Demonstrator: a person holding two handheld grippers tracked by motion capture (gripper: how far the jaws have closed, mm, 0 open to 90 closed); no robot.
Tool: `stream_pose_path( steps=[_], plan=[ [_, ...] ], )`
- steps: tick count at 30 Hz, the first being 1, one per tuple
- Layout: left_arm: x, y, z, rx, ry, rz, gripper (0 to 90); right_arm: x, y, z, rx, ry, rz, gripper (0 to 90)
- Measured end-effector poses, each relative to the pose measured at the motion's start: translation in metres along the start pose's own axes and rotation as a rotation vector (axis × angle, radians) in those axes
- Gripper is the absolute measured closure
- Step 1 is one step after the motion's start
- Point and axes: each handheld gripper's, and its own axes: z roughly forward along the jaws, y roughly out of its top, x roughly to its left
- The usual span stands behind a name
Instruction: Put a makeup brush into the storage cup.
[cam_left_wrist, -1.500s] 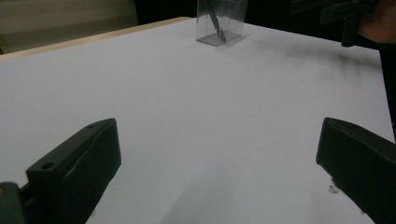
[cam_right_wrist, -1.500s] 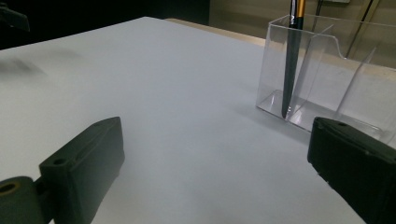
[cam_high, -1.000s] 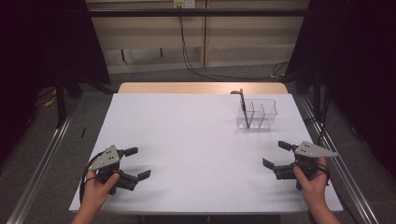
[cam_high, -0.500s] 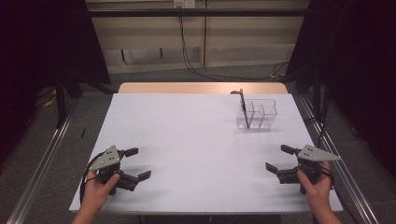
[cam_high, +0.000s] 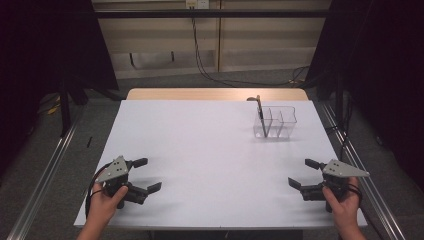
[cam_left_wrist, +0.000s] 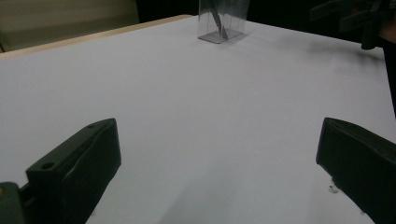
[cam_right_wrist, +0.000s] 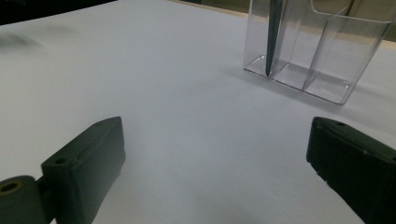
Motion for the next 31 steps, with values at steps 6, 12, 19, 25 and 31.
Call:
stream_pose_path(
  steps=[6,12,19,25,31],
  plan=[
    [0.0005,0.0004,0.0003,-0.005,0.0,-0.002,0.0,-0.0015,-0.0019,-0.0027,-0.008,-0.009,0.003,4.1],
    [0.0007,0.0004,-0.0002,-0.002,0.003,0.001,0.0,-0.0031,-0.0014,-0.0049,-0.028,-0.014,0.014,4.1],
    [0.002,0.0004,-0.0011,-0.006,0.009,0.001,0.0,-0.0029,-0.0009,-0.0073,-0.037,-0.012,0.014,4.1],
    [0.0022,0.0004,0.0003,-0.011,0.012,-0.005,0.0,-0.0017,-0.0016,-0.0067,-0.029,-0.002,0.004,4.1],
    [0.0036,-0.0009,-0.0002,-0.001,0.016,0.0,0.0,-0.0012,-0.0007,-0.0071,-0.036,0.0,0.003,4.1]
  ],
)
